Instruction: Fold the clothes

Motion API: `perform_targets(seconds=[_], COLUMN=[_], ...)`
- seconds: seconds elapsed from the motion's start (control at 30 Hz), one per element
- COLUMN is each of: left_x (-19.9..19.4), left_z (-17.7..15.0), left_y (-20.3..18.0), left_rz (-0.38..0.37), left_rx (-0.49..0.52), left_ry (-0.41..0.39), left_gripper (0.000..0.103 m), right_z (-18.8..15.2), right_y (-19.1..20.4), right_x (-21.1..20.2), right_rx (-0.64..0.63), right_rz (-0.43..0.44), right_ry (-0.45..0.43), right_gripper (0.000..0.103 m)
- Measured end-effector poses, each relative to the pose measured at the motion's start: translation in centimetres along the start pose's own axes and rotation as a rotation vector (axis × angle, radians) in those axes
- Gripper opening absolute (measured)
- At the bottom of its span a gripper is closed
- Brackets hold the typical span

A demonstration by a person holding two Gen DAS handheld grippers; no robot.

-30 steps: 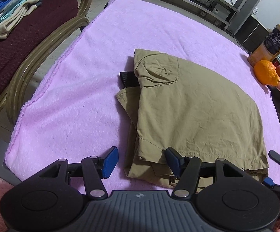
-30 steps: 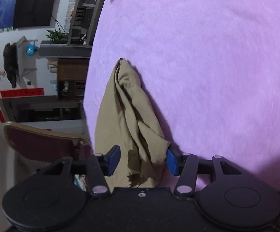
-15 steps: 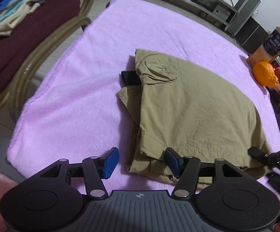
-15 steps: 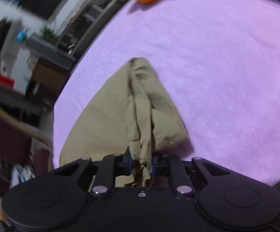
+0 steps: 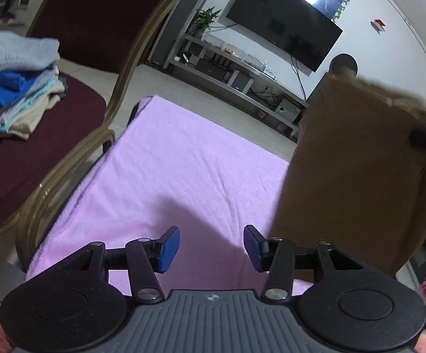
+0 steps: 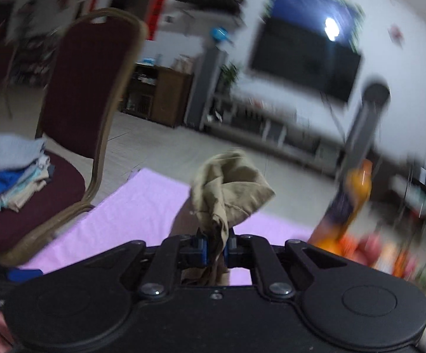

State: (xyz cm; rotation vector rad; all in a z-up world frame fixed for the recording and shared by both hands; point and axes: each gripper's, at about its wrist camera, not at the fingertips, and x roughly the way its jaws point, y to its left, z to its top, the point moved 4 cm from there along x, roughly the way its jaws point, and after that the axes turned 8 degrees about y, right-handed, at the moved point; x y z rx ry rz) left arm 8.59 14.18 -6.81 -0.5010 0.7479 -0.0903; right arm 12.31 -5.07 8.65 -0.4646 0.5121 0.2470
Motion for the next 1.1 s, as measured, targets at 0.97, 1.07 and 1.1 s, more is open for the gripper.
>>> perform_targets(seconds=[0.97, 1.07, 1.1], left_x=[5.8, 6.2, 6.4], left_z=[-1.3, -1.1, -1.0], left_y=[-4.5, -6.0, -6.5], left_rz=[0.13, 0.117, 0.113], left_rx=[0.214, 0.272, 0.291], left_ry=[0.136, 0.148, 0.152], left_gripper=[0.047, 0.046, 0.046], right_z=[-5.3, -7.3, -8.0], right_y=[-6.1, -8.4, -8.8], right_x=[16.8, 13.9, 13.4], right_rx=[0.04, 0.071, 0.07], right_rz=[-0.059, -0.014, -0.01], right_ry=[0.235, 0.245, 0.237], right_gripper=[0.057, 0.066, 0.068])
